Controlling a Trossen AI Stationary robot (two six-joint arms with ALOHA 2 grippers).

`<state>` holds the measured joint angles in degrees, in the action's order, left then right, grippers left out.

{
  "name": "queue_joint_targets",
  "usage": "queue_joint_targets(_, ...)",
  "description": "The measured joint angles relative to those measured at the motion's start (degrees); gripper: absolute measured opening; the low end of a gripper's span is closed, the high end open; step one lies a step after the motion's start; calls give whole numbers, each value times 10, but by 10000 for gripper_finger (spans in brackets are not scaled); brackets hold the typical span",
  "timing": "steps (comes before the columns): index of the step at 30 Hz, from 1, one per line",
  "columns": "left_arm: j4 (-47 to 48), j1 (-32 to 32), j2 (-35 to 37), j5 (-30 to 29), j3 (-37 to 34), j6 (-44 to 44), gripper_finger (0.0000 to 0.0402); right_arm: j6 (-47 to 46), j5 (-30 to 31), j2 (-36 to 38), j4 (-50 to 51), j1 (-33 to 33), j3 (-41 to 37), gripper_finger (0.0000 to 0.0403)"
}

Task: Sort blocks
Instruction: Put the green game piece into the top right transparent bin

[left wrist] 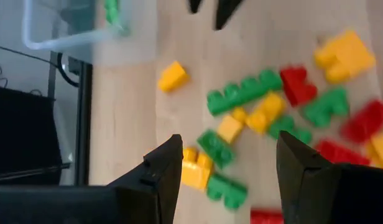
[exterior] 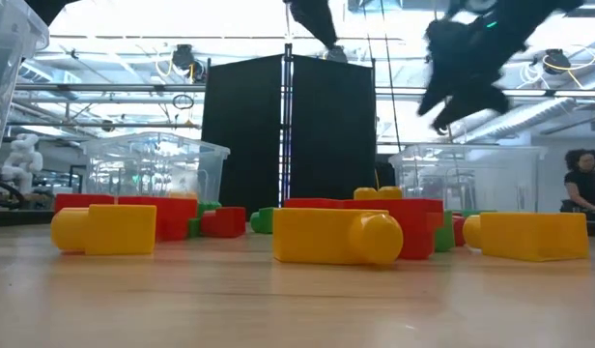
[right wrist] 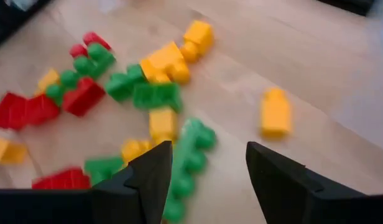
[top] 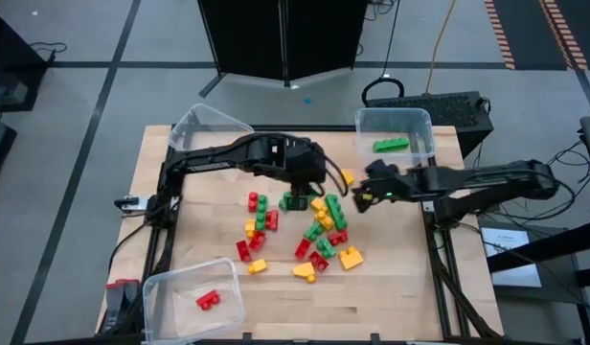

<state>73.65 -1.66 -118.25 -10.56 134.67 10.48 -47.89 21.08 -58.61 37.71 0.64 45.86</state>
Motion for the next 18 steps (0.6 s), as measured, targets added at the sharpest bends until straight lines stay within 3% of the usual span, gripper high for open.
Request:
queue_joint_targets(7,-29,-40,-57,-49,0,-123,162,-94,0,135,167,22,5,201)
queue_joint_targets(13,-47,-62,-146,-9,-1,-170,162,-104,19,194,184,25,5,201)
queue_joint_targets(18,-51,-63,-208,26,-1,-188,162,-92,30,201,191,25,5,201)
